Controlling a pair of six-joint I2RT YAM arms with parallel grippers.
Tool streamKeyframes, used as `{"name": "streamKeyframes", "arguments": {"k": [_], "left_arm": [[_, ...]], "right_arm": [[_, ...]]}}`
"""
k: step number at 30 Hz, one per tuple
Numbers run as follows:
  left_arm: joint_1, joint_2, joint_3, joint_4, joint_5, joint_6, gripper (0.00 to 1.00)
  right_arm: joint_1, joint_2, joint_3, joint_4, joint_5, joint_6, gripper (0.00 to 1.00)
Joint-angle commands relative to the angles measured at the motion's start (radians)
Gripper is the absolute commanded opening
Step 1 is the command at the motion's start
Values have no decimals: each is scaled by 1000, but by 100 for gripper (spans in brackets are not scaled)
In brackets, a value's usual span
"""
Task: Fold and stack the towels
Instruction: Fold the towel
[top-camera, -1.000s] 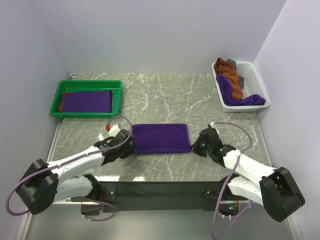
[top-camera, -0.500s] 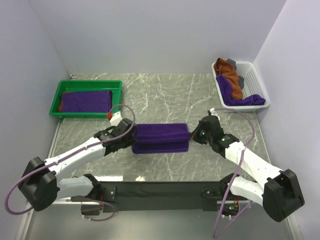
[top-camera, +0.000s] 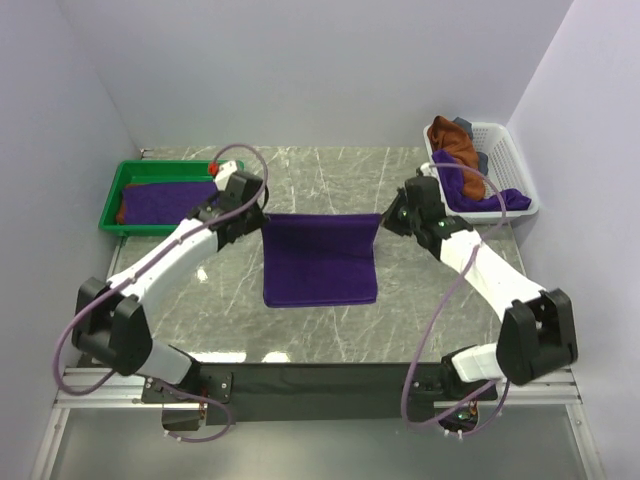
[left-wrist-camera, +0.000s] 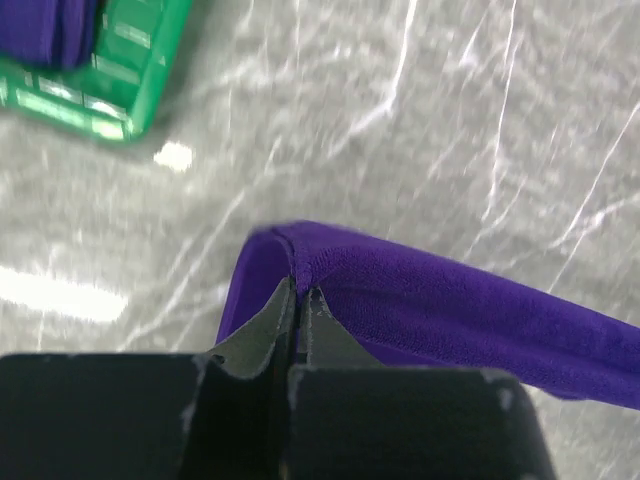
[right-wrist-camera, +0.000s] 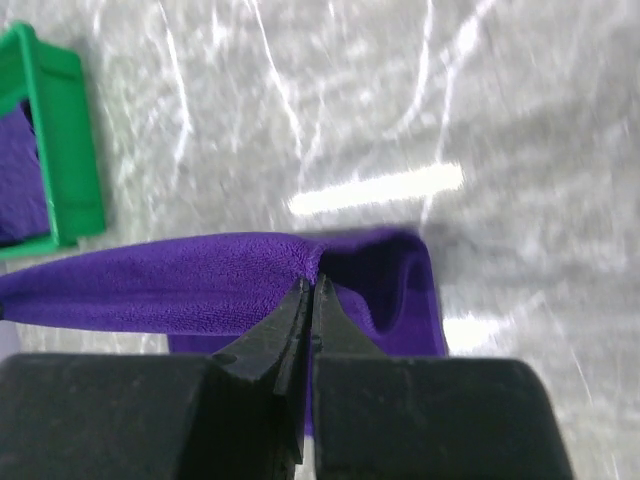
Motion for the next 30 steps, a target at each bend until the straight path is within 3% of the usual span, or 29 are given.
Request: {"name": "streamKeyframes", "arguments": {"k": [1, 8, 16, 24, 30], "left_arm": [[52, 67, 107, 6, 4, 94, 1], [113, 199, 222, 32, 73, 134, 1], [156, 237, 203, 66, 148, 129, 1], [164, 168, 117, 83, 214, 111, 1], [164, 60, -4, 100, 262, 77, 1]], "right_arm": [[-31, 67, 109, 19, -2, -40, 0], [-49, 218, 272, 16, -52, -76, 0], [-69, 337, 381, -10, -81, -125, 0], [-79, 302, 341, -3, -147, -158, 1], [-79, 209, 197, 40, -198, -134, 1]]}}
